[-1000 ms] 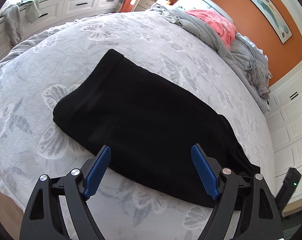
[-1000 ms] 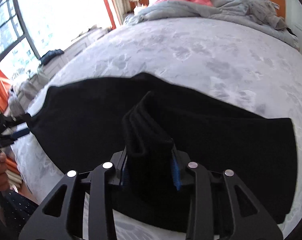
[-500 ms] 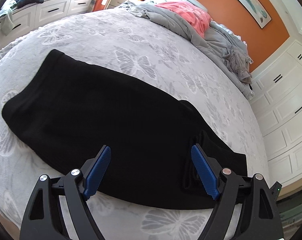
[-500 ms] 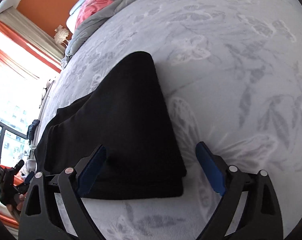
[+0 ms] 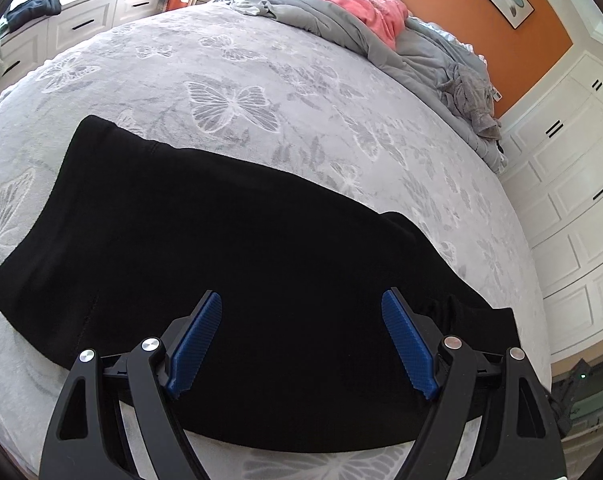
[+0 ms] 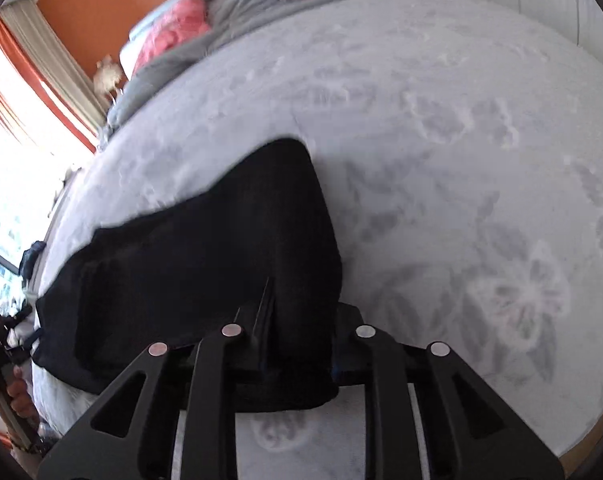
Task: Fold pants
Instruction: 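Grasp the folded pants again with the right gripper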
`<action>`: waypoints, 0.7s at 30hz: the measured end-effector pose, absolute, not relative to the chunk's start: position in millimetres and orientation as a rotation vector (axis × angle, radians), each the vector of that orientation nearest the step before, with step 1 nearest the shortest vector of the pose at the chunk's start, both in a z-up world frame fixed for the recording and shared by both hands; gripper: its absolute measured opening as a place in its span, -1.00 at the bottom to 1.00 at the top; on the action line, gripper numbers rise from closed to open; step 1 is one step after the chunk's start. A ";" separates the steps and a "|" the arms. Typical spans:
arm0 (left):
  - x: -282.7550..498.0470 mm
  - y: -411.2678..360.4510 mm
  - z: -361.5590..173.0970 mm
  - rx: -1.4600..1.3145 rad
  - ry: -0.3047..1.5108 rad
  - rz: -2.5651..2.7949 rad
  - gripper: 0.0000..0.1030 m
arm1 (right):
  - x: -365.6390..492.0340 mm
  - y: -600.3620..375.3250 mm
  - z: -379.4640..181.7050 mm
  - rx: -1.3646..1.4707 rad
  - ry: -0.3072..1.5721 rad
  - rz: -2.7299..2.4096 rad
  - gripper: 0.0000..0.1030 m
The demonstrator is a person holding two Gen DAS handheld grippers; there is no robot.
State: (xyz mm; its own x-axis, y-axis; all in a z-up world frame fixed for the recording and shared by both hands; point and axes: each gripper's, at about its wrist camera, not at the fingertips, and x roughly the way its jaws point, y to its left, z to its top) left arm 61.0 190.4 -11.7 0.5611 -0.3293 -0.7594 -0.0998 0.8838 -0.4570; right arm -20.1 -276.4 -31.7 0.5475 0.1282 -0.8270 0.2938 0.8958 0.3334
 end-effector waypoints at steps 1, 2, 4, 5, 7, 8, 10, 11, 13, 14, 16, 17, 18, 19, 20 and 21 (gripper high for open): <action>61.9 188.0 -11.9 -0.482 0.978 -0.145 0.54 | -25.0 -278.1 -25.2 0.474 0.978 -0.138 -0.22; 62.0 185.9 -12.0 -0.477 0.979 -0.145 0.54 | -32.4 -273.3 -8.4 0.410 0.924 -0.189 -0.22; 60.6 183.6 -12.4 -0.468 0.980 -0.145 0.54 | -46.2 -247.1 28.8 0.215 0.809 -0.229 -0.14; 60.3 181.0 -12.6 -0.454 0.980 -0.144 0.54 | -48.0 -230.6 40.3 0.156 0.789 -0.185 -0.08; 59.2 176.3 -11.8 -0.413 0.977 -0.136 0.54 | -44.2 -186.2 49.8 0.076 0.805 -0.031 0.18; 58.5 176.0 -12.0 -0.407 0.980 -0.140 0.54 | -41.8 -160.3 48.6 0.044 0.818 0.055 0.28; 56.8 175.9 -12.4 -0.418 0.987 -0.161 0.54 | -38.7 -106.5 37.4 -0.022 0.841 0.214 0.34; 55.4 177.1 -11.9 -0.418 0.987 -0.163 0.54 | -35.0 -81.4 28.3 -0.061 0.853 0.259 0.34; 51.8 182.4 -9.5 -0.408 0.976 -0.155 0.54 | -30.9 -37.4 9.1 -0.163 0.872 0.311 0.34; 49.4 184.9 -8.4 -0.408 0.968 -0.148 0.54 | -25.4 -21.7 -1.8 -0.197 0.892 0.330 0.34; 44.5 195.0 -6.9 -0.412 0.961 -0.140 0.54 | -13.4 -9.9 -23.7 -0.229 0.939 0.322 -0.06; 41.8 201.0 -6.4 -0.418 0.963 -0.138 0.54 | -7.0 -8.6 -30.8 -0.239 0.947 0.289 -0.19; 39.9 207.2 -6.0 -0.427 0.965 -0.140 0.54 | -4.1 -13.8 -28.9 -0.204 0.944 0.293 -0.52; 37.1 215.0 -5.4 -0.435 0.964 -0.139 0.54 | 0.2 -18.3 -22.6 -0.157 0.950 0.293 -0.66; 35.1 221.8 -4.2 -0.442 0.960 -0.132 0.54 | 4.0 -24.3 -11.4 -0.102 0.946 0.290 -0.69; 32.4 229.8 -3.2 -0.451 0.954 -0.121 0.54 | 7.0 -25.5 5.7 -0.050 0.911 0.280 -0.69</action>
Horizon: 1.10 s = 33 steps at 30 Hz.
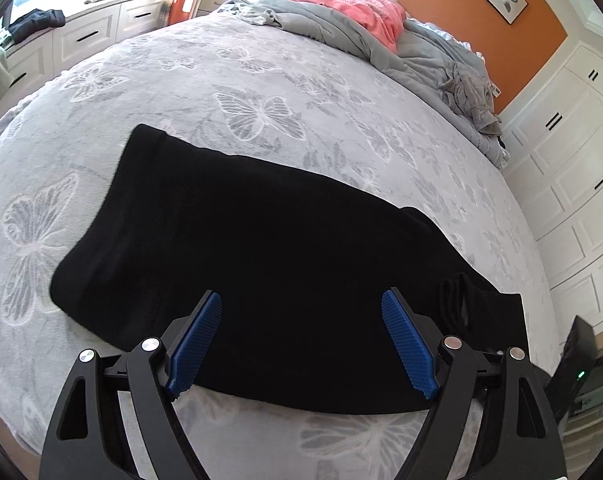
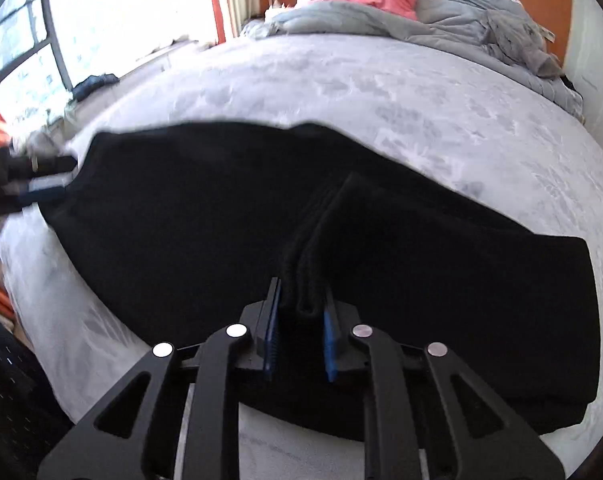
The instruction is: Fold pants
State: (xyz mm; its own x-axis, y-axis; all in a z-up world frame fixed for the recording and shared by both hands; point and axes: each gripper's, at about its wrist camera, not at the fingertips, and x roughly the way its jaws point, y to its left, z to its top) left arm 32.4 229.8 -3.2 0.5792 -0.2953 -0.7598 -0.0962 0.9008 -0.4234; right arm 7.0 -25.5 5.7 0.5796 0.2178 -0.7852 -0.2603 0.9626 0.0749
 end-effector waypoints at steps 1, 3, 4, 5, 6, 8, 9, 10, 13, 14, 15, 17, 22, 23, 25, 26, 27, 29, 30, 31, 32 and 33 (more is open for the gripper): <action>29.3 238.2 -1.9 -0.462 0.945 -0.110 0.54 | 8.9 -26.2 21.1 -0.028 0.870 0.262 -0.69; 23.0 254.8 0.5 -0.490 0.924 -0.083 0.58 | 11.0 -25.9 47.7 0.002 0.801 0.245 -0.69; 19.2 265.1 1.3 -0.514 0.911 -0.063 0.60 | 13.7 -23.6 51.1 0.013 0.793 0.249 -0.68; 16.3 274.6 1.2 -0.544 0.899 -0.044 0.62 | 19.6 -19.9 46.0 0.014 0.809 0.254 -0.65; 14.6 284.1 0.2 -0.575 0.892 -0.021 0.63 | 28.8 -12.2 29.9 -0.015 0.858 0.262 -0.55; 11.2 304.0 -5.1 -0.642 0.891 0.052 0.63 | 46.1 1.3 -14.8 -0.099 1.009 0.289 -0.49; 9.1 314.0 -8.6 -0.683 0.892 0.080 0.63 | 45.8 3.9 -27.1 -0.104 1.032 0.297 -0.42; 6.8 323.6 -13.1 -0.729 0.898 0.105 0.63 | 38.5 3.8 -21.1 -0.112 0.981 0.298 -0.30; -3.9 345.4 -17.3 -0.792 0.879 0.181 0.63 | 26.3 -14.3 9.3 -0.017 0.907 0.337 0.30; -5.4 350.6 -18.7 -0.790 0.879 0.214 0.63 | 24.8 -25.0 18.7 0.029 0.881 0.342 0.38; -5.8 356.3 -22.8 -0.803 0.889 0.231 0.63 | 25.4 -37.7 26.6 0.062 0.864 0.343 0.40; 2.7 361.6 -39.3 -0.901 0.948 0.198 0.63 | 32.8 -51.1 33.7 0.081 0.850 0.332 0.40; 24.9 350.4 -64.8 -0.989 1.036 0.177 0.61 | 43.2 -86.6 30.3 0.076 0.834 0.232 0.45; 27.6 347.2 -61.3 -0.965 1.020 0.183 0.55 | 43.5 -93.6 28.9 0.096 0.835 0.211 0.49; 33.0 339.2 -55.8 -0.894 1.007 0.210 -0.48 | 47.3 -111.4 20.9 0.151 0.838 0.175 0.65; 35.0 337.8 -56.2 -0.908 1.002 0.193 -0.70 | 48.5 -118.5 18.3 0.177 0.846 0.156 0.66; 34.0 338.0 -55.3 -0.927 0.987 0.211 -0.73 | 49.1 -126.1 16.4 0.207 0.860 0.128 0.66; 33.8 331.8 -42.5 -0.904 0.942 0.222 -0.75 | 52.2 -138.2 14.3 0.268 0.880 0.104 0.66; 33.7 324.5 -31.3 -0.869 0.914 0.211 -0.76 | 52.9 -142.4 13.9 0.289 0.879 0.098 0.66; 34.2 314.9 -17.7 -0.831 0.885 0.192 -0.76 | 51.8 -144.4 15.7 0.297 0.876 0.093 0.66; 33.7 301.4 -0.2 -0.791 0.850 0.161 -0.77 | 51.4 -144.9 18.0 0.291 0.870 0.082 0.66; 33.0 284.9 17.0 -0.752 0.824 0.116 -0.77 | 51.1 -144.5 21.4 0.274 0.856 0.074 0.66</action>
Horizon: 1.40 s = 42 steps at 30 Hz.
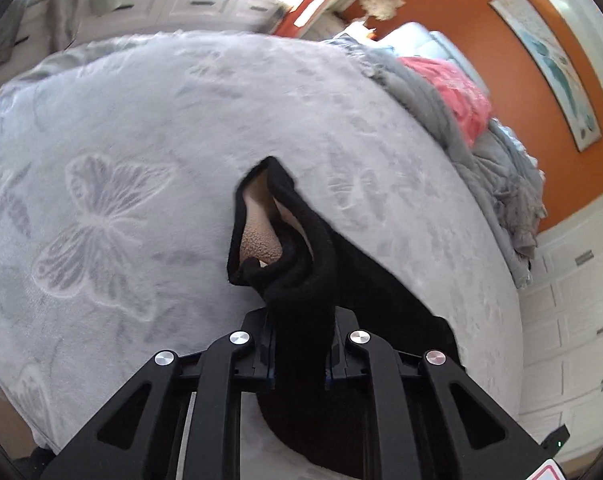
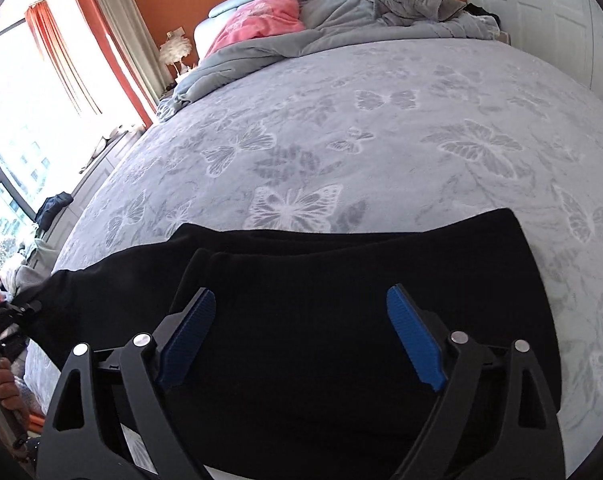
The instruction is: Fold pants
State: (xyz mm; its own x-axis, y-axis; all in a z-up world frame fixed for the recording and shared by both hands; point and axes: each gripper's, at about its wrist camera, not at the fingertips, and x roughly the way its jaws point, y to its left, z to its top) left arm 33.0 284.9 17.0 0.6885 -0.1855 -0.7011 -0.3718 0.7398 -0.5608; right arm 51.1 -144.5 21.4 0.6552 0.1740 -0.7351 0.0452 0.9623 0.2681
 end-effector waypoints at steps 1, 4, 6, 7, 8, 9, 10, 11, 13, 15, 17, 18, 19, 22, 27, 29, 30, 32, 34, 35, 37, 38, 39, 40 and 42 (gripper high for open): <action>33.6 262.7 36.4 -0.699 0.799 0.063 -0.77 | 51.3 -142.9 24.6 0.256 0.844 0.073 0.66; 39.2 188.3 70.4 -0.526 0.787 -0.087 -0.76 | 53.5 -140.9 27.4 0.246 0.844 0.083 0.67; 49.0 137.0 66.1 -0.409 0.839 -0.161 -0.70 | 55.8 -139.9 24.1 0.250 0.864 0.091 0.67; 52.8 112.0 55.7 -0.333 0.874 -0.190 -0.65 | 57.0 -139.1 22.0 0.248 0.875 0.096 0.67; 55.5 91.3 42.2 -0.265 0.905 -0.216 -0.52 | 58.0 -139.0 19.8 0.245 0.885 0.095 0.67; 56.7 74.0 28.8 -0.210 0.934 -0.248 -0.33 | 59.0 -139.5 17.7 0.241 0.896 0.092 0.67; 54.8 61.9 14.1 -0.173 0.962 -0.271 -0.32 | 59.6 -140.3 16.1 0.240 0.904 0.090 0.67; 50.6 55.4 2.5 -0.177 0.987 -0.281 -0.24 | 59.5 -141.3 14.7 0.245 0.907 0.088 0.67; 41.7 51.8 -6.1 -0.227 1.006 -0.313 0.07 | 59.8 -143.2 14.0 0.265 0.910 0.108 0.67; 29.2 51.8 3.0 -0.227 0.957 -0.331 0.46 | 59.8 -142.4 13.9 0.289 0.906 0.144 0.68; 13.7 56.9 20.2 -0.176 0.862 -0.313 0.72 | 59.5 -139.7 13.0 0.340 0.911 0.209 0.69; 4.5 59.4 27.2 -0.153 0.819 -0.301 0.75 | 58.6 -136.7 11.6 0.386 0.918 0.268 0.69; -3.7 64.5 31.7 -0.142 0.796 -0.295 0.76 | 57.6 -132.4 10.8 0.427 0.925 0.330 0.69; -10.0 89.9 30.3 -0.165 0.812 -0.253 0.77 | 54.6 -110.0 8.0 0.493 0.954 0.481 0.71; -9.8 127.1 22.7 -0.173 0.866 -0.146 0.77 | 52.5 -62.6 -3.4 0.435 1.055 0.512 0.71; -12.9 144.4 22.4 -0.183 0.857 -0.092 0.77 | 51.0 -47.9 -9.1 0.415 1.080 0.490 0.71; -15.9 153.2 21.8 -0.183 0.857 -0.066 0.77 | 49.4 -40.2 -11.8 0.404 1.086 0.482 0.71; -20.0 169.8 22.0 -0.205 0.856 -0.036 0.77 | 48.6 -28.5 -17.8 0.385 1.109 0.460 0.71; -22.9 184.1 21.5 -0.225 0.855 -0.024 0.77 | 48.2 -20.4 -21.7 0.387 1.110 0.441 0.71; -23.9 189.2 21.9 -0.236 0.854 -0.025 0.77 | 47.4 -17.3 -20.9 0.379 1.098 0.419 0.65; -25.8 199.0 23.0 -0.272 0.856 -0.038 0.77 | 47.7 -13.5 -15.9 0.342 1.086 0.365 0.09; -26.9 202.7 23.5 -0.295 0.857 -0.051 0.77 | 48.2 -11.3 -12.3 0.312 1.078 0.333 -0.10; -27.5 205.5 24.0 -0.318 0.862 -0.066 0.77 | 48.4 -11.2 -9.1 0.298 1.074 0.317 -0.38; -27.5 206.6 24.2 -0.343 0.866 -0.092 0.77 | 49.1 -11.5 -5.5 0.295 1.075 0.314 -0.55; -30.8 203.8 28.0 -0.366 0.857 -0.138 0.77 | 50.3 -11.5 2.9 0.284 1.082 0.316 -0.58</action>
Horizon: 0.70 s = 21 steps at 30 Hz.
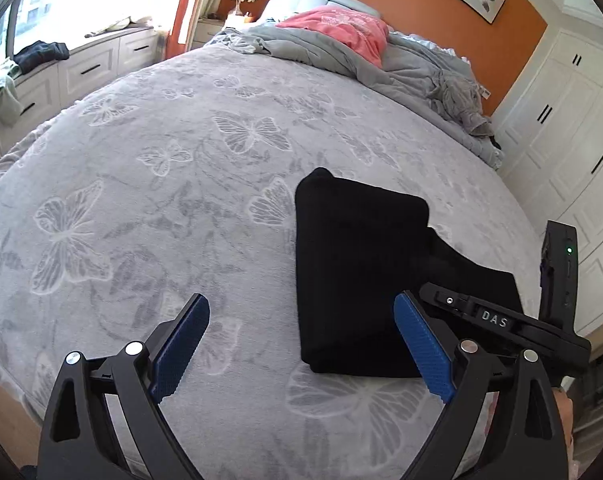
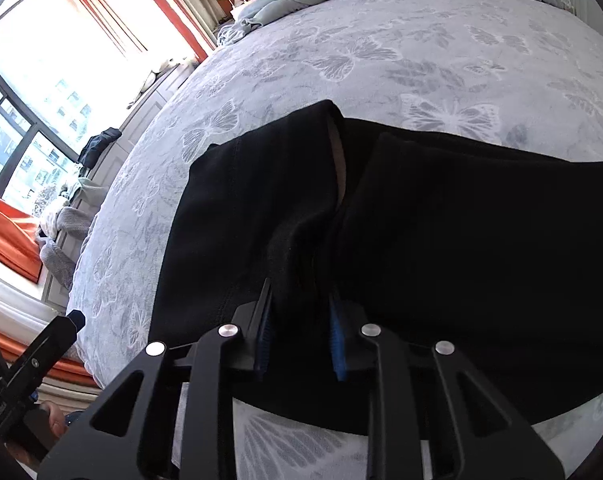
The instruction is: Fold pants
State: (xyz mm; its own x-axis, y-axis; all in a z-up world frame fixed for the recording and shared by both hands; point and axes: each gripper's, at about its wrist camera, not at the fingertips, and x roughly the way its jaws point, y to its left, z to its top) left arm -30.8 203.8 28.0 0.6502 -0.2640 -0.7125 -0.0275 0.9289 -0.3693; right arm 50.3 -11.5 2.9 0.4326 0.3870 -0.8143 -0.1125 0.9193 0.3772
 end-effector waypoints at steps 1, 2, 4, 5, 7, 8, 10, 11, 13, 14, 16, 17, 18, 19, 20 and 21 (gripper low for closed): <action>-33.1 198.8 30.9 -0.360 0.846 -0.154 0.77 | 49.7 -9.5 7.9 0.262 1.083 0.311 -0.58; -35.8 193.2 34.1 -0.345 0.832 -0.180 0.77 | 47.8 -7.9 12.2 0.243 1.081 0.304 -0.57; -41.5 177.6 39.5 -0.310 0.821 -0.240 0.77 | 43.3 -2.0 17.2 0.224 1.106 0.331 -0.51; -44.6 170.0 40.7 -0.292 0.822 -0.274 0.77 | 41.4 2.0 16.3 0.231 1.123 0.359 -0.50; -50.4 157.5 41.6 -0.260 0.824 -0.340 0.77 | 42.8 10.0 8.4 0.242 1.151 0.407 -0.46; -52.9 152.8 41.1 -0.249 0.826 -0.360 0.77 | 45.9 11.4 4.1 0.244 1.155 0.401 -0.43; -57.1 146.0 39.3 -0.235 0.834 -0.393 0.77 | 56.0 10.0 -7.8 0.277 1.177 0.385 -0.28; -58.6 143.8 38.1 -0.227 0.839 -0.399 0.77 | 62.2 7.0 -14.5 0.329 1.191 0.387 -0.23; -60.8 140.7 36.0 -0.215 0.842 -0.405 0.77 | 74.9 0.9 -29.5 0.423 1.209 0.398 -0.46; -61.2 139.5 35.4 -0.208 0.843 -0.407 0.77 | 78.7 0.7 -32.5 0.431 1.207 0.402 -0.60; -60.3 137.8 34.0 -0.204 0.847 -0.408 0.77 | 82.5 0.6 -20.0 0.441 1.178 0.419 -0.67; -59.8 136.9 34.1 -0.207 0.849 -0.413 0.77 | 81.8 -1.6 -1.7 0.458 1.133 0.453 -0.68; -60.2 135.8 34.8 -0.214 0.845 -0.421 0.77 | 79.6 -6.5 26.1 0.469 1.065 0.486 -0.68; -60.2 134.3 35.9 -0.220 0.838 -0.431 0.77 | 75.7 -13.6 55.9 0.473 0.996 0.514 -0.69; -60.4 132.1 37.6 -0.223 0.832 -0.441 0.77 | 69.0 -22.5 87.5 0.452 0.923 0.526 -0.69; -61.0 128.7 39.2 -0.224 0.825 -0.458 0.77 | 59.1 -34.7 119.9 0.402 0.842 0.516 -0.69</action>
